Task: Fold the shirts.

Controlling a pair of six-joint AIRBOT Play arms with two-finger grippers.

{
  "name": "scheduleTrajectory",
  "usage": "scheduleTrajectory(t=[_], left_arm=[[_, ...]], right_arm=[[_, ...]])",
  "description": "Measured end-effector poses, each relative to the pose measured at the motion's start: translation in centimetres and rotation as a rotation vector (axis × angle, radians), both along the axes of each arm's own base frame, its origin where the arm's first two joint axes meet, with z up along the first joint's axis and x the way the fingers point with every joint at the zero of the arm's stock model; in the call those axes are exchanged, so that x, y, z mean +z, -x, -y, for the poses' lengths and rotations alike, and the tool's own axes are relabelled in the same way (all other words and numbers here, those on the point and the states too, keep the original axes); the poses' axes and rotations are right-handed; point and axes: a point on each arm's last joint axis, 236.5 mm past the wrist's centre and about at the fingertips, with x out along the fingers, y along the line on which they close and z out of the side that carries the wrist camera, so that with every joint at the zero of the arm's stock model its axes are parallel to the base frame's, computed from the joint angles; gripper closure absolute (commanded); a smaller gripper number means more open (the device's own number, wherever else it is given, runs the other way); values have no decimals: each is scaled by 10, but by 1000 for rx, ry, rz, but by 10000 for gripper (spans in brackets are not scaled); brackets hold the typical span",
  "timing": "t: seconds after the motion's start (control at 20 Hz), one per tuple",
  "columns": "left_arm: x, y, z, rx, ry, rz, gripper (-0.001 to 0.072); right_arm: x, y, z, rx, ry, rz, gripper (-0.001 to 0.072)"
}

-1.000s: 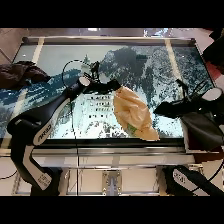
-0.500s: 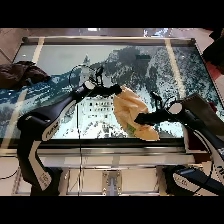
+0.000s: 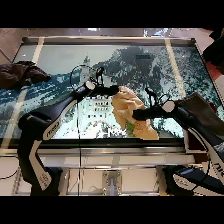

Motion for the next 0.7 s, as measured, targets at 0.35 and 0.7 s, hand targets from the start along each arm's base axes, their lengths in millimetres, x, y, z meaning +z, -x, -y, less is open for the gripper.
scheduleTrajectory(t=[0.35, 0.7], left_arm=[[220, 5, -81, -34, 97, 304, 698], [438, 180, -161, -98, -9, 772, 699]], right_arm=[[202, 5, 16, 123, 63, 414, 694], [432, 122, 42, 93, -58, 935, 695]])
